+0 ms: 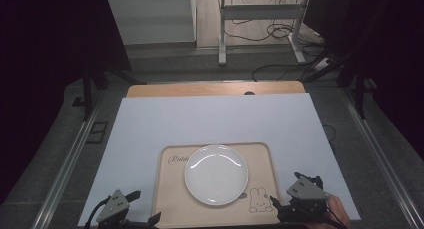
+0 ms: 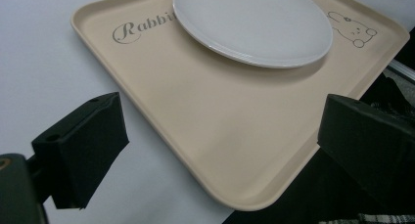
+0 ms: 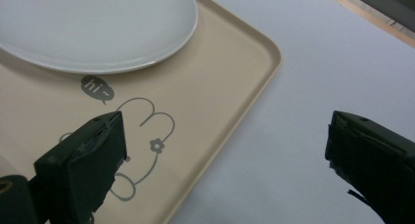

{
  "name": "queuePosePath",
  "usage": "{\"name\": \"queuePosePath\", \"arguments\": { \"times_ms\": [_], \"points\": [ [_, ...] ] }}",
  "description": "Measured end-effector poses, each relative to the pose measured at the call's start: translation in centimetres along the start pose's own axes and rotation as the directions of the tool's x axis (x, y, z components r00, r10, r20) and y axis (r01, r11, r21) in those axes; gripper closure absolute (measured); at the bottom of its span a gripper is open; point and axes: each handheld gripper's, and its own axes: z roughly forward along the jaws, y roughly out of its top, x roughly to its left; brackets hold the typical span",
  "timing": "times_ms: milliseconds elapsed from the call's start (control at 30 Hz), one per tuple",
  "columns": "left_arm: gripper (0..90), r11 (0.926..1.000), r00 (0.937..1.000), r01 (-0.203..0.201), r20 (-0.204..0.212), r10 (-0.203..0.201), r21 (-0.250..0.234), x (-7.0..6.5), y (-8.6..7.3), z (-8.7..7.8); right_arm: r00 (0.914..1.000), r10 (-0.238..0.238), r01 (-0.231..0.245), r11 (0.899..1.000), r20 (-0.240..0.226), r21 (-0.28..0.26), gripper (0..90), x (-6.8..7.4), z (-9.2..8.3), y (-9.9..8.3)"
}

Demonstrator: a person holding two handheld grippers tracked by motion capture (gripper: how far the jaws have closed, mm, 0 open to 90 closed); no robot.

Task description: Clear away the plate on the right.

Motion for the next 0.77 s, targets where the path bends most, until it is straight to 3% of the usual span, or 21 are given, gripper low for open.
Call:
{"name": "queuePosePath", "arguments": {
  "times_ms": [433,767],
  "points": [
    [4.1,1.0,1.0,-0.001,-0.001,0.001,0.001,0.0,0.0,0.0,0.9944,0.105,-0.105,0.994,0.009,-0.007,0.0,-1.4,-1.1,-1.6],
    [4.1,1.0,1.0,-0.003,-0.001,0.003,0.002,0.0,0.0,0.1,0.9898,0.139,-0.139,0.99,0.034,0.02,0.0,-2.2,-1.6,-3.3]
  ]
}}
